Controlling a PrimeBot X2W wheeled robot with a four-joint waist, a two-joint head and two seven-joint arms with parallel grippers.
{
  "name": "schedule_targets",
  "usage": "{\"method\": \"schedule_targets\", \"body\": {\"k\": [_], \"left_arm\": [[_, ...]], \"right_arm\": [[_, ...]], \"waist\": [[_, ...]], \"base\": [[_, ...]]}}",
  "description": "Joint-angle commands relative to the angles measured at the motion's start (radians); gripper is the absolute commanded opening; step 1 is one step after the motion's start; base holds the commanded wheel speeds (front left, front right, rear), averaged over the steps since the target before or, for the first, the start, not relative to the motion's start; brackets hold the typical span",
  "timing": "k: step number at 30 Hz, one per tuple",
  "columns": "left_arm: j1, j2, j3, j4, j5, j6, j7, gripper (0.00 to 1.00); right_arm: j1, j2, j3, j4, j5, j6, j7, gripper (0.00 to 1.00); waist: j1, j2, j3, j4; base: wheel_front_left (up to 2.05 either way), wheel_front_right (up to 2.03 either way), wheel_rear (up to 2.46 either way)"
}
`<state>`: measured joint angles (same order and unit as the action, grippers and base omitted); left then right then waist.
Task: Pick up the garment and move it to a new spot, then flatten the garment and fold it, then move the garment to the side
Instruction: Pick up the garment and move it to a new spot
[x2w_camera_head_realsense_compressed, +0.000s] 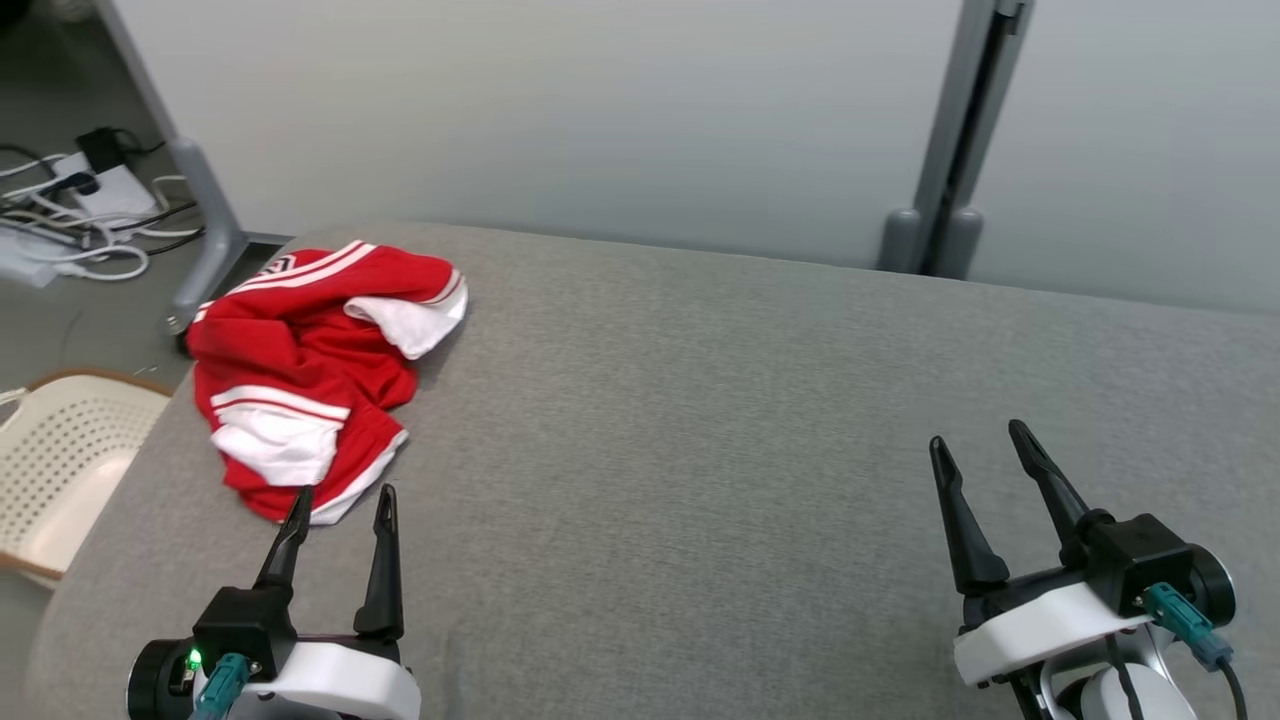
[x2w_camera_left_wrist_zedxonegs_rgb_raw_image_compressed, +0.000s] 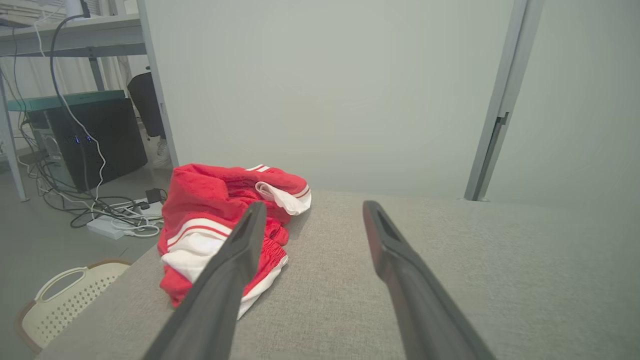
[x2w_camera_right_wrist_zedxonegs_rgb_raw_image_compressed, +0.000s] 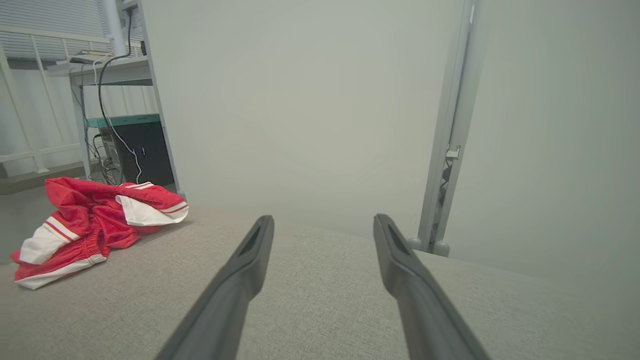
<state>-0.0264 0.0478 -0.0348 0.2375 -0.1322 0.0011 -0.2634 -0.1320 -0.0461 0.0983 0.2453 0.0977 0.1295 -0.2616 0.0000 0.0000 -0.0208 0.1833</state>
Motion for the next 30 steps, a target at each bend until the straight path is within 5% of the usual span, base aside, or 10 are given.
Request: {"method": "schedule_targets", "body": {"k": [1,16,30], "left_arm": [[0.001,0.005,0.007,0.004,0.006,-0.002,-0.002,1.0],[0.015,0.005,0.029,0.011,0.016,-0.015,-0.002,1.0],[0.014,0.005,0.041,0.015,0.0,-0.016,-0.002,1.0]], "right_arm": [[0.014,-0.008,0.001,0.004,0.009,0.002,-0.006,1.0],[0.022,-0.008,0.04,0.013,0.036,0.002,-0.006,1.0],[0.023,-0.008,0.053,0.012,0.044,0.002,-0.006,1.0]], "waist": [[0.0,0.0,-0.004,0.045],[0.0,0.0,-0.02,0.194],[0.0,0.0,-0.022,0.211]], "base": [[0.0,0.0,0.0],[0.0,0.0,0.0],[0.0,0.0,0.0]]}}
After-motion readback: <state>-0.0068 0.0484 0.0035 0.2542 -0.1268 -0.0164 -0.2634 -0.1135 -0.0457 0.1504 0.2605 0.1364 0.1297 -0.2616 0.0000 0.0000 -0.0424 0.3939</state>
